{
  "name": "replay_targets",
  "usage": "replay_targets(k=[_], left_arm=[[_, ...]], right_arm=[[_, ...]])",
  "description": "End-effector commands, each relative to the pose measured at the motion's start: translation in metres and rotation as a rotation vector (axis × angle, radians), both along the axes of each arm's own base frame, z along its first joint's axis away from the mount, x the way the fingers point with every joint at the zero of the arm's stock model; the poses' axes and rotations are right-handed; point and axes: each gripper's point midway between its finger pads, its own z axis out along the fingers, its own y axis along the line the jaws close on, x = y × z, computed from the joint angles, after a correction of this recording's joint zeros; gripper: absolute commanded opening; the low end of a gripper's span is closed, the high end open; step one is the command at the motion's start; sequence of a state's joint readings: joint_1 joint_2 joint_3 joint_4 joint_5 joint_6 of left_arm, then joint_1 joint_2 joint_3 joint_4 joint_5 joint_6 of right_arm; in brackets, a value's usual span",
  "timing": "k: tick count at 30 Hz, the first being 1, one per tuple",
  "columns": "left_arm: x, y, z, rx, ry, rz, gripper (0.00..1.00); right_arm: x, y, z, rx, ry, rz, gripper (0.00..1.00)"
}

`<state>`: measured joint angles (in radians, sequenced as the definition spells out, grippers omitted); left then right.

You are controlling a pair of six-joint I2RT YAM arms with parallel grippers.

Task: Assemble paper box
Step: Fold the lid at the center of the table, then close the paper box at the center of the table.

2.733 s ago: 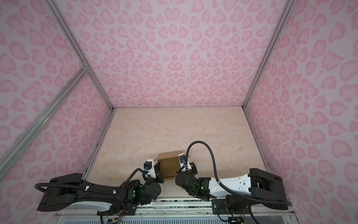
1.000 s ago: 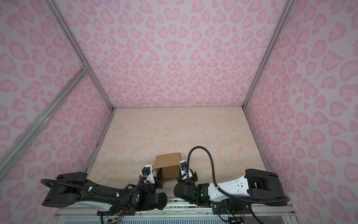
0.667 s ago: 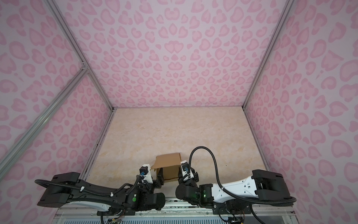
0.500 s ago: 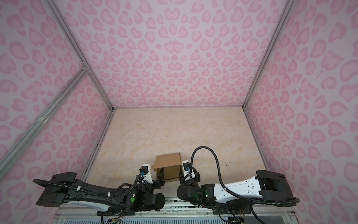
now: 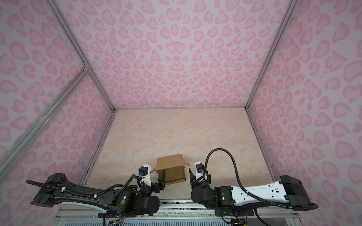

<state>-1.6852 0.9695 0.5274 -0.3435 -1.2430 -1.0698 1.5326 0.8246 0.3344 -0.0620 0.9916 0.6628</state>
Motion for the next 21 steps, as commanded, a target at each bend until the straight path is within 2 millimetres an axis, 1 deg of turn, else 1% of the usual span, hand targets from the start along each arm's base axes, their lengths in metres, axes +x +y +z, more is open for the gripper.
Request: replay_targets(k=[1, 6, 11, 12, 14, 16, 18, 19, 21], left_arm=[[-0.002, -0.002, 0.011, 0.033, -0.005, -0.041, 0.85], [-0.005, -0.001, 0.04, -0.008, -0.011, -0.094, 0.84], [-0.008, -0.004, 0.06, -0.017, -0.015, -0.153, 0.84], [-0.008, -0.004, 0.068, -0.013, -0.023, -0.16, 0.84], [-0.008, -0.001, 0.085, -0.029, -0.04, -0.167, 0.85], [-0.006, 0.002, 0.106, -0.042, -0.071, -0.172, 0.88], [-0.001, 0.008, 0.118, -0.025, -0.093, -0.164, 0.89], [0.002, 0.012, 0.123, -0.018, -0.094, -0.159, 0.9], [0.01, 0.019, 0.124, -0.032, -0.075, -0.153, 0.9]], right_arm=[[0.001, -0.016, 0.002, -0.005, -0.007, -0.021, 0.53], [0.001, -0.033, 0.025, 0.083, -0.026, -0.027, 0.51], [0.002, -0.044, 0.043, 0.129, -0.041, -0.032, 0.48], [0.001, -0.046, 0.049, 0.135, -0.044, -0.031, 0.47], [0.002, -0.046, 0.068, 0.148, -0.055, -0.026, 0.46], [0.002, -0.04, 0.089, 0.149, -0.077, -0.013, 0.46], [0.002, -0.026, 0.106, 0.154, -0.083, 0.014, 0.46], [0.003, -0.017, 0.11, 0.147, -0.069, 0.033, 0.46], [0.007, 0.002, 0.113, 0.136, -0.009, 0.076, 0.46]])
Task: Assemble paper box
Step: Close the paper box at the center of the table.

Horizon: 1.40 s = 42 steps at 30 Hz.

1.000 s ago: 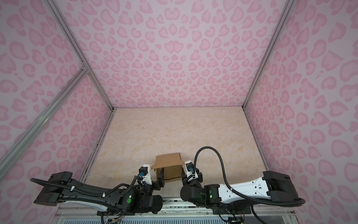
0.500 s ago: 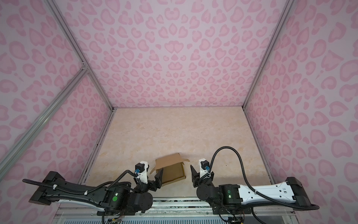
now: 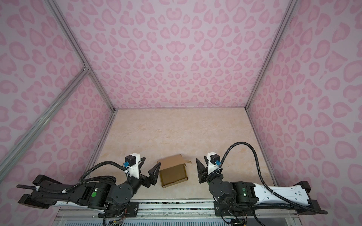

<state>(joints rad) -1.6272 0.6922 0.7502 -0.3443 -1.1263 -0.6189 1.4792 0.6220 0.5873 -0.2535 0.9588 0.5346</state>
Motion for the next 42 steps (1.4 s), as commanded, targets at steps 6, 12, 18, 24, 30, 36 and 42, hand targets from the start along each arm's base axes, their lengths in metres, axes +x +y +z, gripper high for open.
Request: replay_targets(k=[6, 12, 18, 24, 30, 36, 42], left_arm=[[0.024, 0.01, -0.015, 0.019, 0.085, -0.048, 0.96], [0.036, -0.014, -0.056, 0.133, 0.201, -0.094, 0.97], [0.039, -0.02, -0.093, 0.136, 0.283, -0.132, 0.97], [0.031, -0.025, -0.138, 0.148, 0.381, -0.158, 0.93], [0.025, -0.016, -0.165, 0.122, 0.426, -0.142, 0.91], [0.017, -0.01, -0.203, 0.106, 0.498, -0.128, 0.89], [0.012, -0.008, -0.228, 0.12, 0.533, -0.121, 0.89]], right_arm=[[0.017, 0.081, -0.009, -0.045, 0.22, 0.241, 0.46], [0.023, 0.111, -0.017, -0.113, 0.261, 0.303, 0.45], [0.02, 0.114, -0.058, -0.159, 0.343, 0.31, 0.45], [0.014, 0.105, -0.088, -0.173, 0.392, 0.302, 0.44], [0.006, 0.094, -0.13, -0.176, 0.471, 0.286, 0.44], [0.0, 0.086, -0.157, -0.168, 0.52, 0.262, 0.43], [-0.005, 0.083, -0.178, -0.194, 0.56, 0.247, 0.43]])
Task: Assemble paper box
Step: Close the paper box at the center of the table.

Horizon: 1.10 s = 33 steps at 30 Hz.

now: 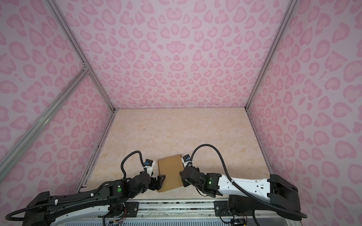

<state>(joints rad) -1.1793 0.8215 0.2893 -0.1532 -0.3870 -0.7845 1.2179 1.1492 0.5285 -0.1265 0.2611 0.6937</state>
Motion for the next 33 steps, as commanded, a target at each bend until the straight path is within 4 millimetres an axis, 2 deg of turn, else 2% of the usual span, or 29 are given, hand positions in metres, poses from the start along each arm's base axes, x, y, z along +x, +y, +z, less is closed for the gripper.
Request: replay_targets(k=[1, 7, 10, 13, 18, 22, 25, 27, 30, 33], left_arm=[[0.001, -0.006, 0.0, -0.048, 0.004, 0.014, 0.89], [0.001, 0.005, -0.016, -0.017, 0.007, 0.038, 0.89], [0.003, 0.011, -0.015, -0.003, -0.014, 0.051, 0.9], [0.011, 0.011, 0.0, 0.013, -0.062, 0.048, 0.92], [0.035, 0.007, 0.045, 0.037, -0.158, 0.045, 0.94], [0.049, 0.014, 0.07, 0.017, -0.184, 0.065, 0.94], [0.044, 0.02, 0.065, -0.01, -0.143, 0.081, 0.94], [0.036, 0.025, 0.052, -0.02, -0.094, 0.093, 0.93], [0.024, 0.034, 0.03, -0.059, -0.016, 0.123, 0.92], [0.016, 0.036, 0.02, -0.097, 0.033, 0.132, 0.92]], right_arm=[[-0.002, 0.002, -0.009, 0.005, 0.021, -0.02, 0.43], [-0.009, -0.001, -0.034, -0.069, 0.074, -0.032, 0.43], [-0.01, -0.001, -0.037, -0.077, 0.08, -0.037, 0.43], [-0.002, -0.002, -0.023, -0.086, 0.04, -0.065, 0.43], [0.014, 0.0, 0.01, -0.075, -0.029, -0.066, 0.43], [0.025, -0.012, 0.029, -0.074, -0.043, -0.071, 0.44], [0.025, -0.026, 0.029, -0.071, -0.047, -0.086, 0.44], [0.022, -0.033, 0.022, -0.063, -0.033, -0.086, 0.44], [0.017, -0.036, 0.008, -0.05, 0.005, -0.067, 0.44], [0.012, -0.032, 0.002, -0.037, 0.027, -0.042, 0.44]])
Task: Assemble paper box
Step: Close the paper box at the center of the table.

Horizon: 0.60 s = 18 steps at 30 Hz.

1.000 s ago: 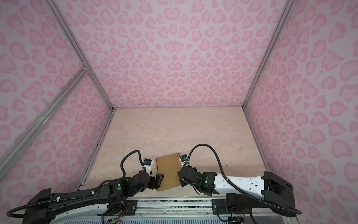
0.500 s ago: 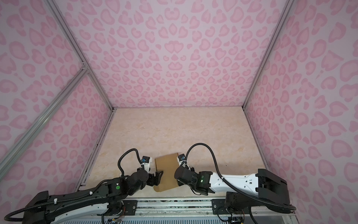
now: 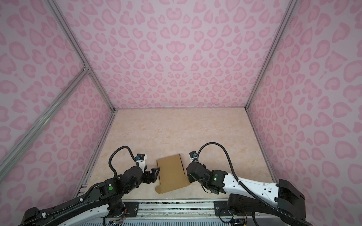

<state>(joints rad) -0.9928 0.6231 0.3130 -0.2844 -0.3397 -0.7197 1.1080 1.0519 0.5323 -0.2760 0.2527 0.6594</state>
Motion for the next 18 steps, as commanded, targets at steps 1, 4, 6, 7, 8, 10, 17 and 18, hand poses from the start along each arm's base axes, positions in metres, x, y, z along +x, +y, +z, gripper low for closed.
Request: replay_targets(k=[1, 4, 6, 7, 8, 10, 17, 18], left_arm=[[-0.011, 0.001, -0.012, -0.058, 0.086, 0.015, 0.92], [-0.016, 0.0, -0.018, -0.064, 0.115, 0.004, 0.92], [-0.019, 0.0, -0.026, -0.055, 0.136, -0.005, 0.92], [-0.021, -0.001, -0.03, -0.056, 0.145, -0.014, 0.92], [-0.021, -0.002, -0.033, -0.056, 0.154, -0.015, 0.92], [-0.023, -0.004, -0.04, -0.051, 0.17, -0.024, 0.92], [-0.025, -0.001, -0.056, -0.011, 0.192, -0.027, 0.91], [-0.026, -0.001, -0.058, -0.009, 0.197, -0.024, 0.91]], right_arm=[[-0.006, 0.01, -0.003, 0.035, 0.02, 0.049, 0.44], [-0.007, 0.015, -0.006, 0.063, 0.034, 0.067, 0.44], [-0.008, 0.018, -0.011, 0.076, 0.057, 0.085, 0.44], [-0.008, 0.019, -0.013, 0.078, 0.064, 0.083, 0.44], [-0.008, 0.02, -0.015, 0.081, 0.067, 0.086, 0.44], [-0.008, 0.02, -0.019, 0.077, 0.077, 0.081, 0.44], [-0.012, 0.024, -0.031, 0.063, 0.121, 0.095, 0.44], [-0.012, 0.024, -0.032, 0.054, 0.126, 0.098, 0.44]])
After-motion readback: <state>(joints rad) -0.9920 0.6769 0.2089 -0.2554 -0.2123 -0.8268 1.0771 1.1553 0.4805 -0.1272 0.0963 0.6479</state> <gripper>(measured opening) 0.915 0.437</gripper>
